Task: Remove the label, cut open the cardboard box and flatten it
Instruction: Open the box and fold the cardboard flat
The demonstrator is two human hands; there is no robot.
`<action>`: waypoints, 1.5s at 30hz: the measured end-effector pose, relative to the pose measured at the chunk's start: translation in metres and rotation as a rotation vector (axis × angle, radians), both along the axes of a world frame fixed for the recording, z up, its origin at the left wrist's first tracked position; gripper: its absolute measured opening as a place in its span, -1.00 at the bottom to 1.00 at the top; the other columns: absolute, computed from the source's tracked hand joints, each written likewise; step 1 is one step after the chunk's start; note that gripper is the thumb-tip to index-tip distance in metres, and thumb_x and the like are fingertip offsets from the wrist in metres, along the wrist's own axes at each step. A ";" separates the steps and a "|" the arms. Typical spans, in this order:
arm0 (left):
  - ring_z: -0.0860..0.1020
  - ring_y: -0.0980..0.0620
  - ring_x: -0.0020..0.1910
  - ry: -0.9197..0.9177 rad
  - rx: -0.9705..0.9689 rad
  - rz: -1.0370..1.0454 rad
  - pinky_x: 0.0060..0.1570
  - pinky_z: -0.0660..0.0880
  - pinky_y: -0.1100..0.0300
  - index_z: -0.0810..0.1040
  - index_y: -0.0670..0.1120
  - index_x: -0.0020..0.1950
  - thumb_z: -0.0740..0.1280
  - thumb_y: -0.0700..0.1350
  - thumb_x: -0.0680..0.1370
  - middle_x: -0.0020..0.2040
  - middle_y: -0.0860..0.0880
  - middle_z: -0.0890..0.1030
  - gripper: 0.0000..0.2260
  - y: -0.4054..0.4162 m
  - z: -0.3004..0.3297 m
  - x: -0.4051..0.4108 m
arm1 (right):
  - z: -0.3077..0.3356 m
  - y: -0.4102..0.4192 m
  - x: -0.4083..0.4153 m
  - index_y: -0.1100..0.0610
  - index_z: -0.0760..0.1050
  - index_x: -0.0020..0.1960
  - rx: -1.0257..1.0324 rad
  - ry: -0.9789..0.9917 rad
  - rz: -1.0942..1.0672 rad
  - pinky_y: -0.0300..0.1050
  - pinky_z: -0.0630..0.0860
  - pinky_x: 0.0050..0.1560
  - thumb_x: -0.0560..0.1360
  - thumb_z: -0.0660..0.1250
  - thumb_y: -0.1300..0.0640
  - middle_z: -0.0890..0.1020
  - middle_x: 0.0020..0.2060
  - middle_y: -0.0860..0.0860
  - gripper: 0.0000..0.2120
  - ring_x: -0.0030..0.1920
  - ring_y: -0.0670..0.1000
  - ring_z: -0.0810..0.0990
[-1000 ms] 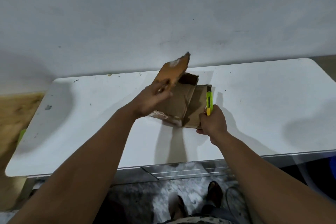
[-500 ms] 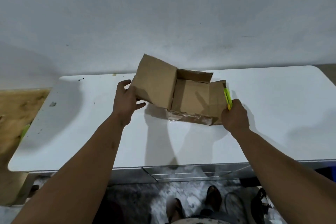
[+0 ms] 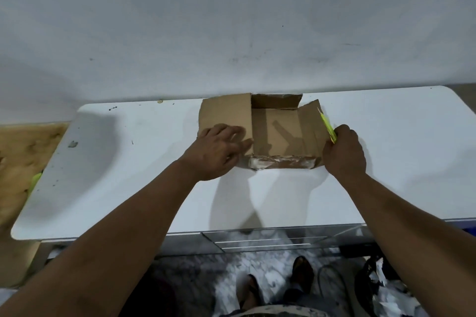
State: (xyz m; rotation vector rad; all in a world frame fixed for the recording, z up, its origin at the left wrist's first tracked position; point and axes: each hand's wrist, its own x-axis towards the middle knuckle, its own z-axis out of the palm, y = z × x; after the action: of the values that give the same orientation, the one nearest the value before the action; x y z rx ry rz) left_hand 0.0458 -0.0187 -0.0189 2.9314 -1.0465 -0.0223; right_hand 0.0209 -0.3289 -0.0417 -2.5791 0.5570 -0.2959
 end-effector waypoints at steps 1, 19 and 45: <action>0.41 -0.19 0.33 0.017 0.007 -0.003 0.16 0.46 -0.17 0.44 0.22 0.43 0.02 0.13 0.60 0.43 -0.04 0.44 -0.57 -0.001 0.003 0.003 | 0.002 0.001 -0.001 0.24 0.39 0.06 0.014 -0.024 -0.009 0.03 0.38 -0.17 0.55 0.22 0.22 0.49 0.00 0.23 -0.88 -0.04 0.32 0.53; 0.37 -0.14 0.21 0.117 -0.081 0.035 0.06 0.50 0.03 0.31 0.21 0.53 0.19 0.09 0.65 0.24 -0.11 0.35 -0.57 -0.047 0.003 0.005 | -0.013 0.068 -0.104 0.19 0.33 0.26 0.245 0.018 0.235 -0.08 0.22 -0.38 0.65 0.12 0.12 0.47 -0.35 0.06 -0.77 -0.38 0.16 0.45; 0.37 -0.16 0.24 0.173 -0.201 0.138 0.20 0.46 -0.03 0.35 0.18 0.51 0.26 0.03 0.64 0.26 -0.10 0.37 -0.58 -0.051 -0.009 0.001 | 0.026 0.103 -0.096 0.11 0.23 0.01 0.191 0.219 0.193 -0.06 0.32 -0.21 0.65 0.10 0.16 0.58 -0.08 0.20 -0.94 -0.14 0.27 0.53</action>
State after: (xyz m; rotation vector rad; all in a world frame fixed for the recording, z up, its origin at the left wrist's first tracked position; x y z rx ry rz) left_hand 0.0466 -0.0693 -0.0281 2.7542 -0.7729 -0.1553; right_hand -0.0756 -0.2263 -0.0157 -2.4686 0.3861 0.1017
